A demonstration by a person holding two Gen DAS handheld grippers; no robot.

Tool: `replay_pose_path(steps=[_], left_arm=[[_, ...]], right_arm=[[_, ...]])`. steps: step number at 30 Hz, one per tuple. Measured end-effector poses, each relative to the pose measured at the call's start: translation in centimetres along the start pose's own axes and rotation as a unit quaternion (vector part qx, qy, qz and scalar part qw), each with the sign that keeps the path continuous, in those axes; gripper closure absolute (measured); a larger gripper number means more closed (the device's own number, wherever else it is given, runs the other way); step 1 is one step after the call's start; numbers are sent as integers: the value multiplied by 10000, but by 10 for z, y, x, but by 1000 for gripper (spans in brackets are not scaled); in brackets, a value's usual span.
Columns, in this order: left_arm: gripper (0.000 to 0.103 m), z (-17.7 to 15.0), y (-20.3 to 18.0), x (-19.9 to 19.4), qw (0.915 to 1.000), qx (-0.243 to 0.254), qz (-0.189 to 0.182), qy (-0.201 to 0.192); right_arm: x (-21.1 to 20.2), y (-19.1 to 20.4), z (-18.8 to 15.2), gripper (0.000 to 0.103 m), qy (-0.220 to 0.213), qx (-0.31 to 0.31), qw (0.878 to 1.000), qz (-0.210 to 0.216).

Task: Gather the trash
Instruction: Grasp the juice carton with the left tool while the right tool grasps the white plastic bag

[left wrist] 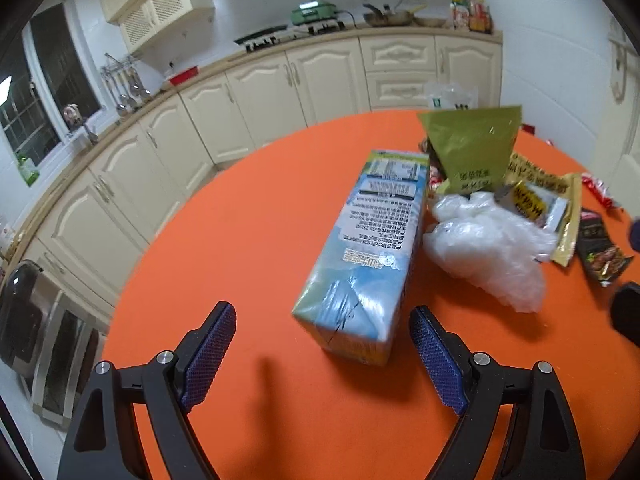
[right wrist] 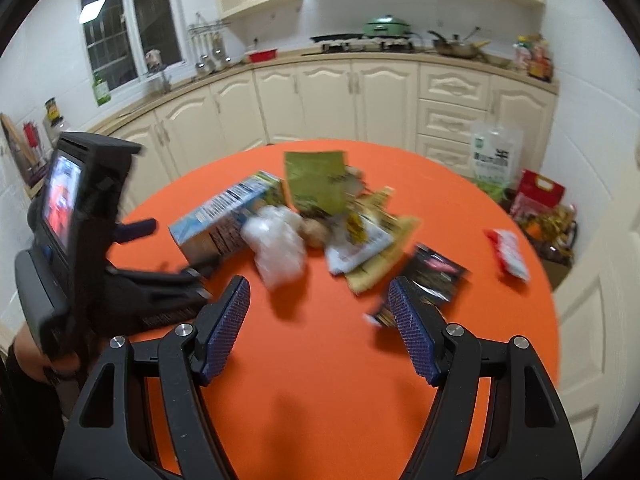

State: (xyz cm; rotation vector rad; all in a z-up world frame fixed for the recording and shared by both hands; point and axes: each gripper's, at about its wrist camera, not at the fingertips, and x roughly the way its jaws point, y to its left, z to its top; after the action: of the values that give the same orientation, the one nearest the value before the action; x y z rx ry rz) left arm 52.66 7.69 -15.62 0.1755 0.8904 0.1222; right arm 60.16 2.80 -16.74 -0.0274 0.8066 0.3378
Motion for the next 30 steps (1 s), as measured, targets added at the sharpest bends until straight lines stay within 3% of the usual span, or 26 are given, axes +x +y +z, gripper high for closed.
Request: replay_pose_path(steps=[1,3,4,7,9,13,17,23,30], left_arm=[[19,2,-1,6,10000,15,-81,31],[35,8,0,10,9999,1,-150,-17],[54,10,3,12,9998,14,-202,-5],[61,9,11,10,9996,33,-288,34],[62,4,22,1,9997,8,-243,0],[62,-13,42,-25,9993,-183,-304,-65],[63,-30,56,-50,9991,-264,-311,-138],[64,-49,52,-98,9982,-368,-404,-249],[67,-73,24,-162,9965,-324,-577,-502]], right_arm=[[9,4,4,34,52,-50,10000,24],[23,10,8,34,140,-86,9998,73],[33,12,10,34,208,-85,9997,99],[51,13,13,36,331,54,9992,227],[61,14,14,36,414,64,9988,241],[80,23,16,61,618,-100,9979,169],[76,35,14,73,600,-279,9976,204],[40,41,-1,75,450,-192,9972,557],[-33,22,-21,75,85,12,9984,563]])
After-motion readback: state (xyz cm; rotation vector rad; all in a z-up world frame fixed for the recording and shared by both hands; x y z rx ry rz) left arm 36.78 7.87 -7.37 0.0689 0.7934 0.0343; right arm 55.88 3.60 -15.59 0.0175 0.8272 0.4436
